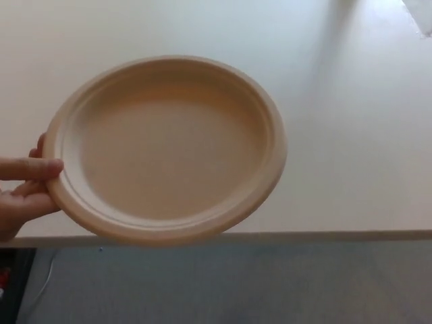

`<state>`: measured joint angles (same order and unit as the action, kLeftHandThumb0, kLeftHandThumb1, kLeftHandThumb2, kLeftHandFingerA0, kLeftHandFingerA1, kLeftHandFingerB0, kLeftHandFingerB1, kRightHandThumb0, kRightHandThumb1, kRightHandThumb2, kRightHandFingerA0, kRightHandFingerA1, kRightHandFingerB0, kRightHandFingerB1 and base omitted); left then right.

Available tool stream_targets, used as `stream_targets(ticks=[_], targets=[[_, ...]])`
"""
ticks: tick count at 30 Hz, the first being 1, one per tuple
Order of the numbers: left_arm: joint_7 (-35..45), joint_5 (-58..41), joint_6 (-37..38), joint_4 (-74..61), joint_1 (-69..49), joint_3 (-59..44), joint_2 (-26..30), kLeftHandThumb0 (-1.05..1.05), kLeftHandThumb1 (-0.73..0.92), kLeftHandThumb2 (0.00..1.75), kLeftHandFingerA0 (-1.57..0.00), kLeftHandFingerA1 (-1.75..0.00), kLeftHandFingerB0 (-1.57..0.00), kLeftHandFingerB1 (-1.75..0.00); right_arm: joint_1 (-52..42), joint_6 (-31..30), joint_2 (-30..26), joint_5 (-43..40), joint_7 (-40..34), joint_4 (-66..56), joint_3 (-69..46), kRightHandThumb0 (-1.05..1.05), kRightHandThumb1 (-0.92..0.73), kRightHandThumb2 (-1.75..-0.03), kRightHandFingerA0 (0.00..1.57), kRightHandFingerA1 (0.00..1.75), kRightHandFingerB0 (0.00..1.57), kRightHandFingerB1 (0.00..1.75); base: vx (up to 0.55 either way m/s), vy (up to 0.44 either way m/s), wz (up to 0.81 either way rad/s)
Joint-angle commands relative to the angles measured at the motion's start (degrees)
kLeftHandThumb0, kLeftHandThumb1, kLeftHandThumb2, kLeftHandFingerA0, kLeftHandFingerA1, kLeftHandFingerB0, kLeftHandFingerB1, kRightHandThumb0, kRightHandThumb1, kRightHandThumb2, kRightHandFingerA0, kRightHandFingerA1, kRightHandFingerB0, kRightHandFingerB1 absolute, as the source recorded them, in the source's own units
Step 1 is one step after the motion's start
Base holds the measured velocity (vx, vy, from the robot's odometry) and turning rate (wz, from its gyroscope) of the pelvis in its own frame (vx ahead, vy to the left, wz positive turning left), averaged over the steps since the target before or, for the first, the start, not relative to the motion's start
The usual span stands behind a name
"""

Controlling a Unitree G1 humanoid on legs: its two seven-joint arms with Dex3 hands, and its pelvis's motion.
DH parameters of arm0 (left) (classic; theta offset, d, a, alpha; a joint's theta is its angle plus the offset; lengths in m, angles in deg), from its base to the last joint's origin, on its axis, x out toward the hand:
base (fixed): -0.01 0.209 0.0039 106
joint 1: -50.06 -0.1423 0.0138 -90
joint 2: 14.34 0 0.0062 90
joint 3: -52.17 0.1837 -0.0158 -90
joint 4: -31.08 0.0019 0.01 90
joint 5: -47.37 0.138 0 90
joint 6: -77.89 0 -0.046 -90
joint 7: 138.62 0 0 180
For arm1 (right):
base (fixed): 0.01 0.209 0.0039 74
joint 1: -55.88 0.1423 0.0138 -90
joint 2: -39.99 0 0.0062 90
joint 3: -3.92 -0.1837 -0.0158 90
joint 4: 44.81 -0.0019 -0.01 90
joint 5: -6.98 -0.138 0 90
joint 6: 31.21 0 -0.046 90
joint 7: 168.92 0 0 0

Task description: A person passes a plate to the robot and the robot grabs it with its left hand and places it at the centre of the table infront of it

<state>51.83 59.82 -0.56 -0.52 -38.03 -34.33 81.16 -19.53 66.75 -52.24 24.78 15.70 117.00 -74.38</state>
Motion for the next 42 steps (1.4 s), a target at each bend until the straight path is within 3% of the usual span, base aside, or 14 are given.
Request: stream_targets(ticks=[1,4,5,8,9,16,17,18,23,34,35,36,40,42], targets=[[-2.84,2.21,4.10,0.97,-0.24,1.83,1.46,-0.55,0.62,0.59,-0.24,-0.33,-0.18,-0.28,0.17,2.14,-0.90,0.95,-0.49,1.31,0.53,-0.82,-0.87,-0.66,0.27,0.57,0.23,0.45,0.00,0.000,0.00],[-8.29,5.39,7.60,-0.78,-1.01,4.29,1.95,-0.62,0.51,0.74,-0.17,-0.40,-0.10,-0.35,0.49,2.18,-0.89,1.08,-0.73,1.46,0.71,-0.81,-0.87,-0.66,0.27,0.57,0.23,0.45,0.00,0.000,0.00],[-10.94,6.76,9.74,-3.43,-1.97,5.19,2.03,-0.34,0.37,0.93,-0.01,-0.47,0.00,-0.46,0.60,2.33,-0.99,0.71,-0.46,1.41,0.39,-0.81,-0.86,-0.66,0.28,0.57,0.23,0.45,0.00,0.000,0.00],[-17.22,11.02,16.10,-12.61,-5.44,7.46,2.92,-0.63,0.49,0.74,-0.21,-0.41,-0.12,-0.36,0.87,2.60,-1.33,0.60,-0.08,1.40,0.26,-0.81,-0.87,-0.67,0.30,0.56,0.23,0.44,0.00,0.000,0.00],[-17.87,11.89,17.60,-17.42,-7.28,7.60,3.36,-0.28,0.37,0.92,-0.10,-0.50,-0.08,-0.49,1.03,2.54,-1.30,0.56,0.05,1.38,0.23,-0.80,-0.87,-0.66,0.30,0.56,0.23,0.45,0.00,0.000,0.00],[-18.44,16.52,18.48,-49.68,-19.31,5.84,3.44,-0.29,0.32,0.90,-0.12,-0.51,-0.09,-0.49,1.88,2.35,-1.50,0.37,0.51,1.51,0.08,-0.82,-0.86,-0.66,0.29,0.57,0.23,0.44,0.00,0.000,0.00],[-17.96,16.98,18.86,-53.96,-20.80,5.51,3.36,-0.56,0.53,0.56,-0.30,-0.36,-0.23,-0.28,1.87,2.52,-1.54,0.26,0.48,1.56,-0.04,-0.84,-0.86,-0.66,0.28,0.57,0.23,0.44,0.00,0.000,0.00],[-16.28,17.78,19.30,-63.26,-24.15,4.68,3.33,-0.62,0.46,0.72,-0.23,-0.42,-0.17,-0.37,1.89,2.83,-1.65,0.32,0.48,1.61,0.01,-0.85,-0.87,-0.66,0.28,0.59,0.23,0.46,0.00,0.000,0.00],[-12.06,17.68,18.17,-78.64,-29.51,3.39,3.32,-0.63,0.46,0.73,-0.24,-0.43,-0.17,-0.37,2.06,2.80,-1.88,0.90,0.52,1.53,0.60,-0.82,-0.88,-0.66,0.28,0.57,0.23,0.46,0.00,0.000,0.00],[-8.77,14.76,18.29,-91.01,-31.41,1.08,4.61,-0.65,0.47,0.77,-0.29,-0.46,-0.19,-0.39,2.38,2.81,-1.95,0.67,0.83,1.61,0.38,-0.82,-0.87,-0.67,0.29,0.58,0.23,0.46,0.00,0.000,0.00],[-9.39,14.96,19.11,-91.07,-31.27,0.76,4.58,-0.61,0.55,0.57,-0.36,-0.38,-0.27,-0.31,2.64,2.65,-1.89,0.49,0.97,1.47,0.23,-0.82,-0.86,-0.66,0.28,0.58,0.23,0.46,0.00,0.000,0.00],[-9.63,15.02,19.40,-91.74,-31.69,0.52,4.48,-0.66,0.47,0.78,-0.31,-0.46,-0.21,-0.40,2.75,2.61,-1.87,0.57,0.92,1.39,0.31,-0.83,-0.87,-0.66,0.28,0.57,0.23,0.45,0.00,0.000,0.00],[-9.92,14.85,20.87,-95.74,-33.82,-0.98,4.29,-0.64,0.48,0.78,-0.32,-0.47,-0.20,-0.40,2.95,3.19,-1.96,0.59,1.23,1.42,0.34,-0.82,-0.87,-0.66,0.28,0.58,0.23,0.46,0.00,0.000,0.00],[-10.22,14.20,22.13,-97.39,-34.22,-1.41,3.91,-0.59,0.54,0.57,-0.40,-0.40,-0.29,-0.32,3.08,2.72,-1.86,0.74,1.04,1.49,0.47,-0.82,-0.86,-0.66,0.28,0.57,0.24,0.45,0.00,0.000,0.00]])
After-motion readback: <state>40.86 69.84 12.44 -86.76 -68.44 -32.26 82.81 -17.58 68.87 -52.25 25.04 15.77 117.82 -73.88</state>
